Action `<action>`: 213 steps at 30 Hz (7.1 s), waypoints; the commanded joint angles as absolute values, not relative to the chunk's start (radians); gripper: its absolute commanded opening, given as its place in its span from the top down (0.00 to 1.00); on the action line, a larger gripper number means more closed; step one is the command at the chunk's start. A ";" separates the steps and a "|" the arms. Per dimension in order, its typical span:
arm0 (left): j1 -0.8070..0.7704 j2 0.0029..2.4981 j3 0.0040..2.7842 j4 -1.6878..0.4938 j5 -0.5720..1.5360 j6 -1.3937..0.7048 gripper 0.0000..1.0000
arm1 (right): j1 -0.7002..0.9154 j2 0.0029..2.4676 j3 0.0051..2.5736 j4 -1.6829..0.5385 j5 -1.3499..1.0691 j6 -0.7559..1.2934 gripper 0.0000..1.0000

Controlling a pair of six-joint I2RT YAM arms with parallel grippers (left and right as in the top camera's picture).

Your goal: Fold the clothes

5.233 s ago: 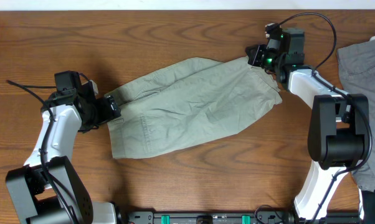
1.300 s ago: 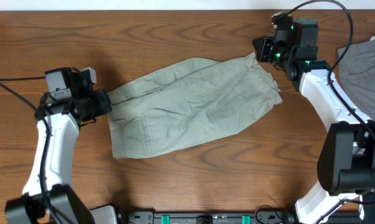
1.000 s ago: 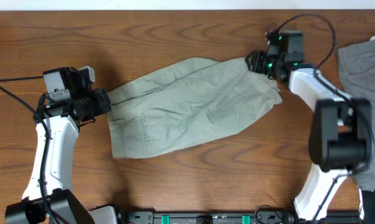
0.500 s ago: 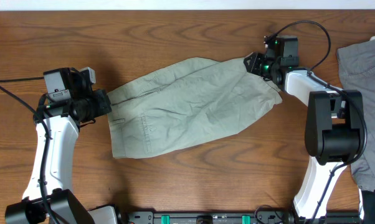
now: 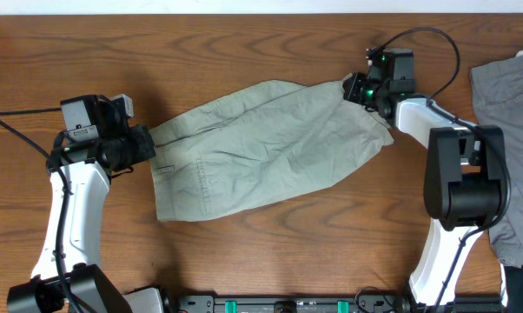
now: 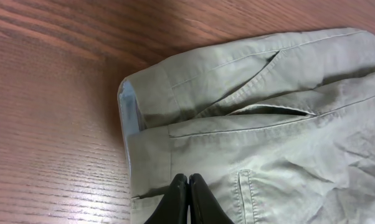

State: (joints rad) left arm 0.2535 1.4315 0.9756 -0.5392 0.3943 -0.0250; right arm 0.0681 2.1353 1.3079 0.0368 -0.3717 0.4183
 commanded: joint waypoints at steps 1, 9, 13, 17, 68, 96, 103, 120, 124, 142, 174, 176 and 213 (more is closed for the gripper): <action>0.259 1.433 0.994 -0.546 0.403 -0.019 0.94 | 0.077 2.140 1.309 0.063 -0.417 0.434 0.99; 0.259 1.433 0.992 -0.583 0.328 -0.019 0.94 | 0.045 2.132 1.309 0.047 -0.425 0.434 0.82; 0.259 1.433 0.992 -0.582 0.328 -0.019 0.94 | 0.040 2.132 1.309 -0.023 -0.371 0.434 0.40; 0.259 1.433 0.992 -0.582 0.328 -0.019 0.94 | 0.043 2.132 1.309 -0.037 -0.336 0.454 0.35; 0.259 1.647 0.966 -0.548 0.280 -0.019 0.66 | 0.067 2.117 1.309 0.143 -0.505 0.571 0.99; 0.319 1.507 0.969 -0.568 0.374 -0.014 0.94 | 0.057 1.993 1.309 0.059 -0.525 0.395 0.99; 0.397 1.328 0.969 -0.535 0.374 -0.057 0.94 | 0.057 1.892 1.316 0.076 -0.466 0.395 0.99; 0.380 1.625 0.969 -0.311 0.390 -0.057 0.94 | 0.065 2.051 1.322 0.195 -0.432 0.395 0.99; 0.380 1.646 0.969 -0.313 0.450 -0.057 0.94 | 0.072 2.080 1.322 0.198 -0.428 0.395 0.46; 0.197 1.640 0.969 -0.360 0.449 0.120 0.92 | -0.010 2.014 1.444 -0.508 -0.338 0.298 0.58; 0.318 1.561 0.982 -0.430 0.196 -0.076 0.94 | -0.085 1.811 1.218 -0.827 0.050 0.402 0.99; 0.302 1.504 0.982 -0.433 0.283 -0.057 0.94 | -0.085 1.753 1.218 -0.817 0.010 0.393 0.98; 0.014 1.935 0.989 -0.075 0.107 0.073 0.94 | 0.065 1.966 1.214 -0.797 -0.085 0.304 0.99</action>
State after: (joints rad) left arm -0.0463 1.9057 1.0042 -0.0334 0.2245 0.1097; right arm 0.0586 1.9514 1.2156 -0.7727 -0.1745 0.2886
